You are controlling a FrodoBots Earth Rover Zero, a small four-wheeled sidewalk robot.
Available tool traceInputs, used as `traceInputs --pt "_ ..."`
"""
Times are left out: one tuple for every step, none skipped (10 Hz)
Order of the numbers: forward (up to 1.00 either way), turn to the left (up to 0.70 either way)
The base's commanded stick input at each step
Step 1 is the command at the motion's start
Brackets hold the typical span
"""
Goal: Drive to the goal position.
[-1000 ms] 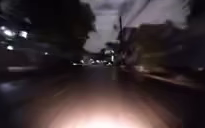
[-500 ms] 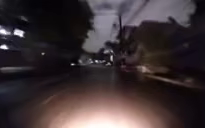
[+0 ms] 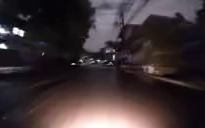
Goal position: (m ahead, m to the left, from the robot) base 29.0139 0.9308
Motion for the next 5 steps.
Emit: traceInputs --pt "1.00 0.25" --pt "1.00 0.27" --pt "1.00 0.08" --pt "1.00 0.00" --pt "1.00 0.00"
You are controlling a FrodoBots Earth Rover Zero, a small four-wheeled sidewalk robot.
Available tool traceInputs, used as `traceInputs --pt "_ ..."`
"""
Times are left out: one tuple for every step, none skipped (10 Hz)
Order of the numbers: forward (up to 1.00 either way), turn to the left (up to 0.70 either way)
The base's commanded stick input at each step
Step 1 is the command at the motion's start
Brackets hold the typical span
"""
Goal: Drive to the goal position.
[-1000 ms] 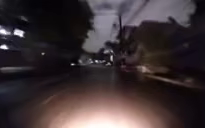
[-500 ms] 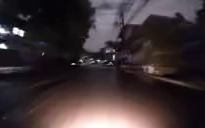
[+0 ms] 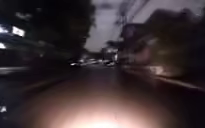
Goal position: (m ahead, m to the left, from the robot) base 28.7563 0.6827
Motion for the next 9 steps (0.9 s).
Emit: traceInputs --pt "1.00 0.00" --pt "1.00 0.00" --pt "1.00 0.00" --pt "1.00 0.00" --pt "1.00 0.00" --pt "1.00 0.12" --pt "1.00 0.12" --pt "1.00 0.00" --pt "1.00 0.00"
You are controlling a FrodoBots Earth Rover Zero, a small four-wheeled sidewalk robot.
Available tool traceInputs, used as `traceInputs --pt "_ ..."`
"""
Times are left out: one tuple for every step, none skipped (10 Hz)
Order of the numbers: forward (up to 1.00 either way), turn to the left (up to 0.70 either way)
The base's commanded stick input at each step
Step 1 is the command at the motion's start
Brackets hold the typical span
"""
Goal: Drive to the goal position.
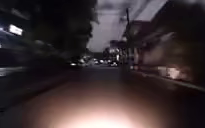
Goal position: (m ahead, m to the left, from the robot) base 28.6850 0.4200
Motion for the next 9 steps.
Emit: traceInputs --pt "1.00 0.00" --pt "1.00 0.00" --pt "1.00 0.00" --pt "1.00 0.00" --pt "1.00 0.00" --pt "1.00 0.00" --pt "1.00 0.00" --pt "1.00 0.00" --pt "1.00 0.00"
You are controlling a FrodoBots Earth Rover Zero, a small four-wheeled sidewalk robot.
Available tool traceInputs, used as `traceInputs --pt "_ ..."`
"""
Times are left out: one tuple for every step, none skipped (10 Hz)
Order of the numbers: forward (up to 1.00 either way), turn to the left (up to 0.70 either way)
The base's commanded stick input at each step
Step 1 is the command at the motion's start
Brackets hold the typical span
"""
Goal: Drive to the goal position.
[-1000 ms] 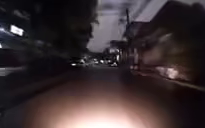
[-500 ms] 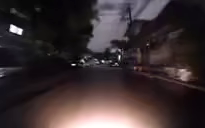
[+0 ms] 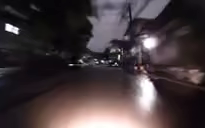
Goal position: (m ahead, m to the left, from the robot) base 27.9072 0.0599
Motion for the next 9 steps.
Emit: traceInputs --pt "1.00 0.00" --pt "1.00 0.00" --pt "1.00 0.00" --pt "1.00 0.00" --pt "1.00 0.00" --pt "1.00 0.21" --pt "1.00 0.27" --pt "1.00 0.12" --pt "1.00 0.00"
